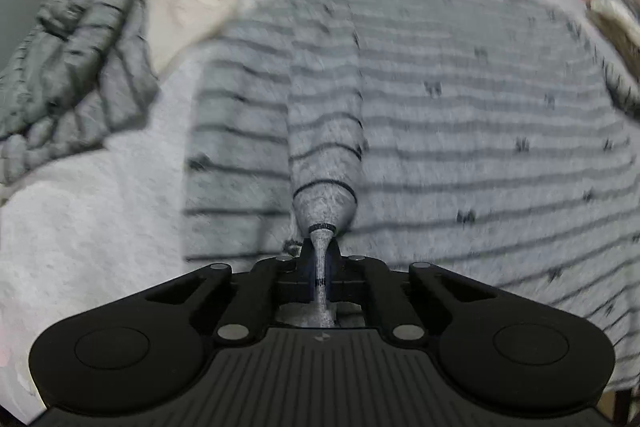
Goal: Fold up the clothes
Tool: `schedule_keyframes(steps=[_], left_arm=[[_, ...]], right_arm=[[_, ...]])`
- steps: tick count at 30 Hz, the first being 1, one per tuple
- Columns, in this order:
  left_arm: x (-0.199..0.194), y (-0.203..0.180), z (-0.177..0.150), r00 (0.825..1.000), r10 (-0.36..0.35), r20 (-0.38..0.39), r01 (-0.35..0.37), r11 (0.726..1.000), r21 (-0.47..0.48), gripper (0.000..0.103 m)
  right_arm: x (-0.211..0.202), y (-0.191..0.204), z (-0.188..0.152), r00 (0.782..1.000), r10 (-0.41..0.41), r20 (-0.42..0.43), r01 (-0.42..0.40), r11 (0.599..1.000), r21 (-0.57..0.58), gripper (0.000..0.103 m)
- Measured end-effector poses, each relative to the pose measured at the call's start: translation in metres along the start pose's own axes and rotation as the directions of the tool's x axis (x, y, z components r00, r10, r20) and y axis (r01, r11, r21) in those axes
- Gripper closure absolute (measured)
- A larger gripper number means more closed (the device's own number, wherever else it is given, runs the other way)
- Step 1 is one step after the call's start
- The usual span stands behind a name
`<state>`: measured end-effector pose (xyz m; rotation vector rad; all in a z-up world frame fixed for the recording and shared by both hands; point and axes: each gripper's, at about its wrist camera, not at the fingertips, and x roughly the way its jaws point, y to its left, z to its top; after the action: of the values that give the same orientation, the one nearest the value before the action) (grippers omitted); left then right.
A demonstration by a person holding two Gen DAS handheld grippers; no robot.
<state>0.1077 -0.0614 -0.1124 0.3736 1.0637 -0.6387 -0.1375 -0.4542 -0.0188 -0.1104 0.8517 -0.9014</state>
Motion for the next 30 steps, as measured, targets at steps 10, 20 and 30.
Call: schedule_keyframes(steps=[10,20,30], left_arm=[[-0.082,0.092,0.083,0.977,0.085,0.197,-0.037,0.971,-0.234,0.101],[-0.075,0.174,0.179,0.92,0.348,0.182,-0.286,0.911,-0.295,0.101],[-0.007,0.198,0.196,0.897,0.433,0.086,-0.393,0.873,-0.289,0.093]], right_arm=[[0.019,0.017,0.005,0.997,0.062,-0.055,-0.063,0.998,-0.002,0.068],[0.052,0.019,0.016,0.994,0.029,-0.106,-0.027,0.999,0.02,0.068],[0.097,0.006,0.032,0.983,0.099,-0.156,-0.088,0.993,0.079,0.068]])
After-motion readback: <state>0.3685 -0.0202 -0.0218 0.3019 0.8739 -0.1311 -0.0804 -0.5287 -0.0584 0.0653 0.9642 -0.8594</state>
